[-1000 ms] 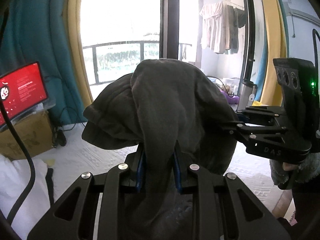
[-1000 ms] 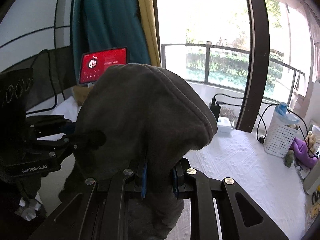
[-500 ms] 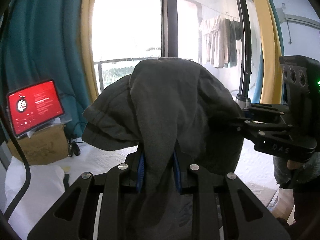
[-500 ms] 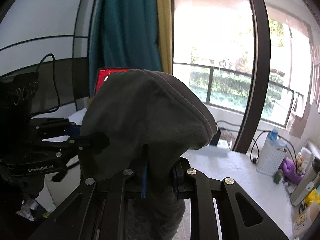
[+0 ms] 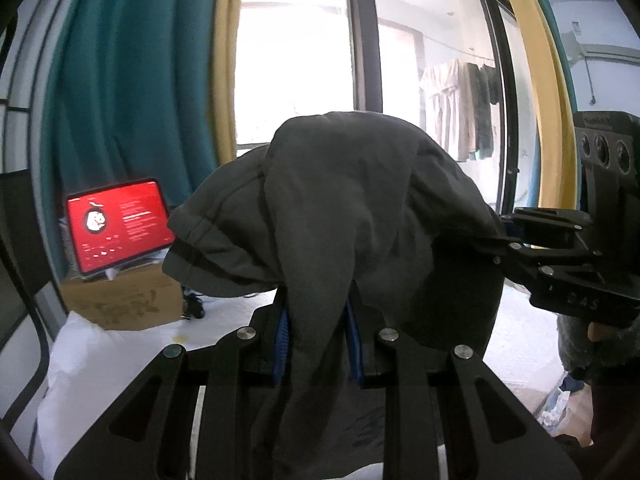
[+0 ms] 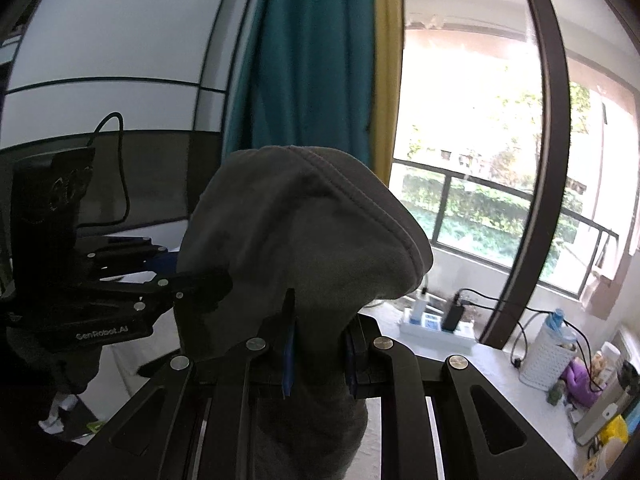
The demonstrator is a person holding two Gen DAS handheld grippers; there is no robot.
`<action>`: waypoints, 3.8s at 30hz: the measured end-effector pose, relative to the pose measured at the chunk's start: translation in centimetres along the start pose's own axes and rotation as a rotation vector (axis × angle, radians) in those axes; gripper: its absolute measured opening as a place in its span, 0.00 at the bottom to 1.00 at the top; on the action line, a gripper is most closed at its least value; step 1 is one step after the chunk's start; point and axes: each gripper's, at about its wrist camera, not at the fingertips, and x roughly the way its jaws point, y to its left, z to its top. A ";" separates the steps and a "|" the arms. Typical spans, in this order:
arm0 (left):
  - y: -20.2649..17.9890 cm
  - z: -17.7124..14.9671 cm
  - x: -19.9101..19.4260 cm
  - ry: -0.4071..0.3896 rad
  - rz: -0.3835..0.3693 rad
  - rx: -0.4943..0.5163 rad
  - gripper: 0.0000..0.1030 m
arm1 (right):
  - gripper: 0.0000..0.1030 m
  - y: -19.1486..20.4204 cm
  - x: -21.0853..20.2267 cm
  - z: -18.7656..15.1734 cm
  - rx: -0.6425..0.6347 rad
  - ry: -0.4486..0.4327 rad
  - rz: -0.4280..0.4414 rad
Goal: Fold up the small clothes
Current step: 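Hold the lifted sweatshirt up with both grippers, then lower the folded dark sweatshirt onto the bed with both grippers, then open the right gripper and lay the sweatshirt flat with the left gripper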
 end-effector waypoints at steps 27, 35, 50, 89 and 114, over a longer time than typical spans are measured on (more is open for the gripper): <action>4.7 -4.5 7.7 0.242 0.022 -0.041 0.22 | 0.19 -2.0 12.9 -3.6 0.072 0.239 0.084; 5.5 -6.1 11.6 0.333 0.015 -0.050 0.22 | 0.19 -3.9 17.3 -6.0 0.124 0.312 0.112; 8.8 -8.1 17.3 0.443 0.057 -0.072 0.22 | 0.19 -7.1 25.0 -9.5 0.174 0.425 0.141; 12.8 -10.0 24.1 0.590 0.130 -0.001 0.08 | 0.34 -11.0 31.2 -11.9 0.244 0.472 0.075; 8.9 -10.5 18.1 0.574 0.064 -0.076 0.40 | 0.57 -10.7 26.5 -13.0 0.260 0.511 -0.070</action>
